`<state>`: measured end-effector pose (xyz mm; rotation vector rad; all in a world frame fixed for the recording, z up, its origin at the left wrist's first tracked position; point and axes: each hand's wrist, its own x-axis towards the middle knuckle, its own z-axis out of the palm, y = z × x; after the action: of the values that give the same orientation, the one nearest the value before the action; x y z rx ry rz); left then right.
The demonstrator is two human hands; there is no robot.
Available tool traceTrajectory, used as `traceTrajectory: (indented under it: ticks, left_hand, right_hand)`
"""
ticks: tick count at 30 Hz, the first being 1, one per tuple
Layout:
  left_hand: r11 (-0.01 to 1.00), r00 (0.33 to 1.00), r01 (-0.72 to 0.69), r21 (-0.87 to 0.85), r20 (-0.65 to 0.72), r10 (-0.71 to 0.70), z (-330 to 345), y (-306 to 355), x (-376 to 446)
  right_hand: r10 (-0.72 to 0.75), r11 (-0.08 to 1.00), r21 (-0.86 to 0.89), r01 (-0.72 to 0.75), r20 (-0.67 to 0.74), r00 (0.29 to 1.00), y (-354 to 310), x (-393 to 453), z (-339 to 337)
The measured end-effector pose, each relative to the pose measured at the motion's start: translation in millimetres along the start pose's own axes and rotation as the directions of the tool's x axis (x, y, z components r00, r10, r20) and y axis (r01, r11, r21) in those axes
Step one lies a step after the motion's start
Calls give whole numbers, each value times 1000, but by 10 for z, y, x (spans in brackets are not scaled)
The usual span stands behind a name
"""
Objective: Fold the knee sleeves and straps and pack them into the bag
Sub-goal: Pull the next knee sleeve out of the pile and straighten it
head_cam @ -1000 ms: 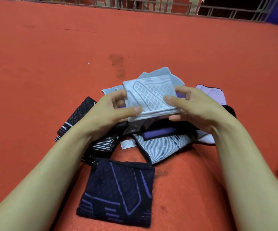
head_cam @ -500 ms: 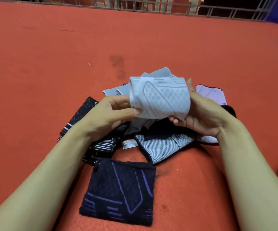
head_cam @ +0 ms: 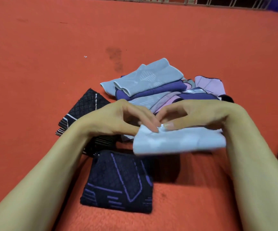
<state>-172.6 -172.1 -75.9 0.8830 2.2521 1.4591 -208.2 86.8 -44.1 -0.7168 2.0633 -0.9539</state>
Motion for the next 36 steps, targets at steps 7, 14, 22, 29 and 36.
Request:
traceTrajectory:
  ticks: [7, 14, 22, 29, 36]
  left_hand:
    - [997, 993, 52, -58, -105, -58, 28, -67, 28]
    - [989, 956, 89, -116, -268, -118, 25, -70, 66]
    - [988, 957, 73, -135, -271, -108, 45, -77, 63]
    - [986, 960, 68, -152, -260, -107, 31, -95, 72]
    - [987, 930, 22, -162, -358, -80, 44, -113, 74]
  right_hand:
    - [191, 973, -159, -165, 161, 968, -50, -23, -16]
    - [243, 947, -247, -207, 126, 962, -111, -5, 35]
    - [245, 930, -322, -179, 179, 953, -198, 122, 212]
    - [382, 869, -403, -287, 177, 907, -66, -22, 214]
    - [406, 864, -398, -307, 190, 894, -161, 29, 344]
